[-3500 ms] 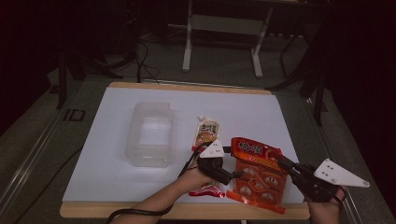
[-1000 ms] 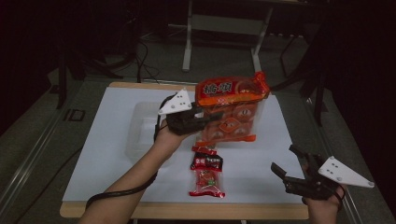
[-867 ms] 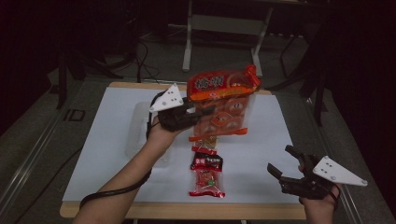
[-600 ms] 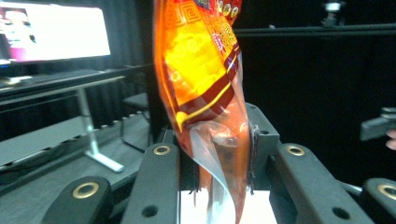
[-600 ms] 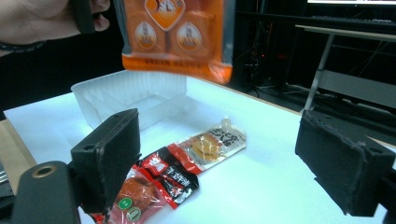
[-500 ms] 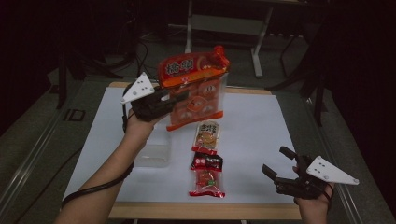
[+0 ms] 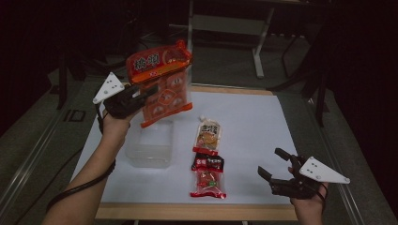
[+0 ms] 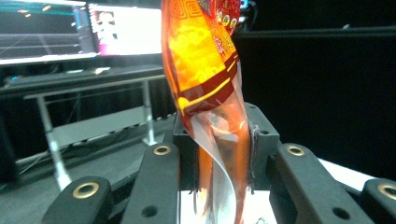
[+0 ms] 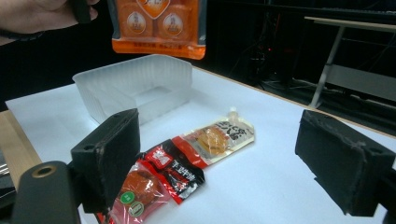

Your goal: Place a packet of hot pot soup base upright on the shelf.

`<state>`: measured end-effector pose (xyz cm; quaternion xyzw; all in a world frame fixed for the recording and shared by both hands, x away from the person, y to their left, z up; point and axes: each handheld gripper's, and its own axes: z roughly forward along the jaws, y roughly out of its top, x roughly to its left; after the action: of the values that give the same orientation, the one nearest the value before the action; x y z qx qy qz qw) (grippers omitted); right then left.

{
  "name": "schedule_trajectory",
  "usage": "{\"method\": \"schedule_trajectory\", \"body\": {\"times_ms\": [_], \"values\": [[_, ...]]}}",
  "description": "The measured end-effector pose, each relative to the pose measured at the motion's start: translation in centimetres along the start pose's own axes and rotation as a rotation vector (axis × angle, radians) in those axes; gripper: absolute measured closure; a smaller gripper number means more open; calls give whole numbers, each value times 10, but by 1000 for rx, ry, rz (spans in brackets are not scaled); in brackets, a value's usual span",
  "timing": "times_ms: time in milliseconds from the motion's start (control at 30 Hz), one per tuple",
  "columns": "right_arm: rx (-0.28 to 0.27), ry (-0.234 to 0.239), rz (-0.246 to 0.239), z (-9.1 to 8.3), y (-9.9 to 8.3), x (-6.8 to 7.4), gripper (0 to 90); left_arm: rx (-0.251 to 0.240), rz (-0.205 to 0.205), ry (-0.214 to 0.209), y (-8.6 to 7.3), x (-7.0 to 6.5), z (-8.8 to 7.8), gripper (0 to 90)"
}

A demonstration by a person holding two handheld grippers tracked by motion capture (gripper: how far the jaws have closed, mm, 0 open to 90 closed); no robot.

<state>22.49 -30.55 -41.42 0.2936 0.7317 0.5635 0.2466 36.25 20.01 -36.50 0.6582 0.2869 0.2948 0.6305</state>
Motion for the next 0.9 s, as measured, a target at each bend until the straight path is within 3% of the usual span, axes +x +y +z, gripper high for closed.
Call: {"method": "schedule_trajectory", "body": {"times_ms": [167,467,900], "values": [[5,3,0,3,-3,0,140,23,-20,43,-20,14,-6,717],[19,8,-7,7,-5,0,140,42,-60,107,-44,23,-9,717],[20,12,-13,6,-6,0,140,62,-112,134,-63,32,-4,717]]}}
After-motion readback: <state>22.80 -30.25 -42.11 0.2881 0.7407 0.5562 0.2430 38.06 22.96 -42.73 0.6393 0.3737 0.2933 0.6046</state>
